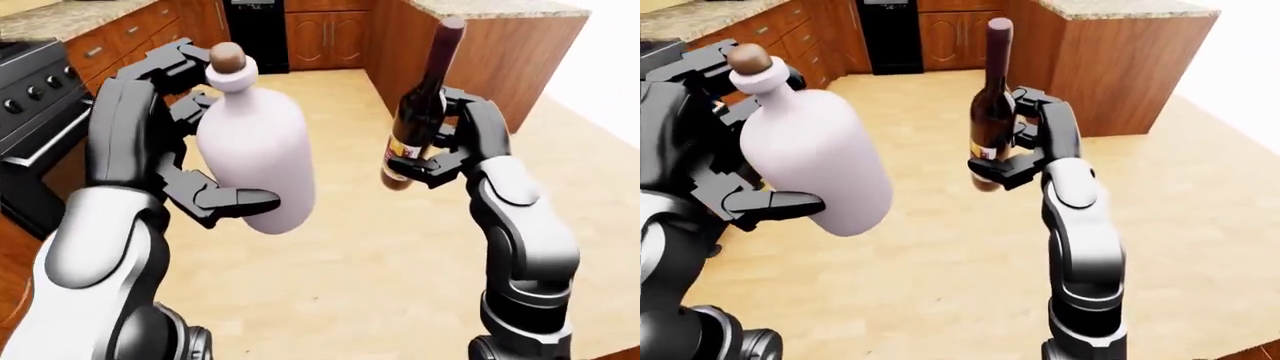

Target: Move the drinks to the dining counter.

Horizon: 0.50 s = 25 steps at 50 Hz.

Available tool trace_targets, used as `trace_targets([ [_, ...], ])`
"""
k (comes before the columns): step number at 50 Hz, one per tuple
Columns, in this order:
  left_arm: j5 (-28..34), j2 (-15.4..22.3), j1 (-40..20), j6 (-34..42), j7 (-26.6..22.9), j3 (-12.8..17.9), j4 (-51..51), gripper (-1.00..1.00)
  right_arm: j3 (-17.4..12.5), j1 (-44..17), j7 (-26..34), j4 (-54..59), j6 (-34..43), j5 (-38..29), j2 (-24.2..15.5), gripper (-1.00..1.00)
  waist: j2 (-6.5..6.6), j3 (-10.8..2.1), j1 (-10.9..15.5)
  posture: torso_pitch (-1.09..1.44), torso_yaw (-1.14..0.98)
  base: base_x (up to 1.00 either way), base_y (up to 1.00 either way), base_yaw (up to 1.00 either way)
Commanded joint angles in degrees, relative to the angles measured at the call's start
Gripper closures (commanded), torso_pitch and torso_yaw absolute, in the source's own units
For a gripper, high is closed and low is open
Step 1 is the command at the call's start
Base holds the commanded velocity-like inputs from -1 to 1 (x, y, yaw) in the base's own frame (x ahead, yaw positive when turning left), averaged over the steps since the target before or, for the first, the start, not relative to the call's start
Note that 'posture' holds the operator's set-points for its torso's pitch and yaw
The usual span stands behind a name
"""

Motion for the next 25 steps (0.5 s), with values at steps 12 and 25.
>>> trace_targets([
  [12,1.04,0.24,-1.18,-2.87,0.56,0.42,-0.46,1.00,-0.68,-2.25,-0.35,-3.68,-5.99,0.90,0.28,1.00,5.40,0.16,4.05,0.00,0.00,1.00,0.24,0.00],
  [25,1.05,0.20,-0.95,-2.37,0.47,0.66,-1.06,1.00,-0.60,-1.71,-0.57,-4.08,-6.22,1.17,0.42,1.00,-1.13,-0.89,1.21,0.00,0.00,1.00,0.37,0.00],
])
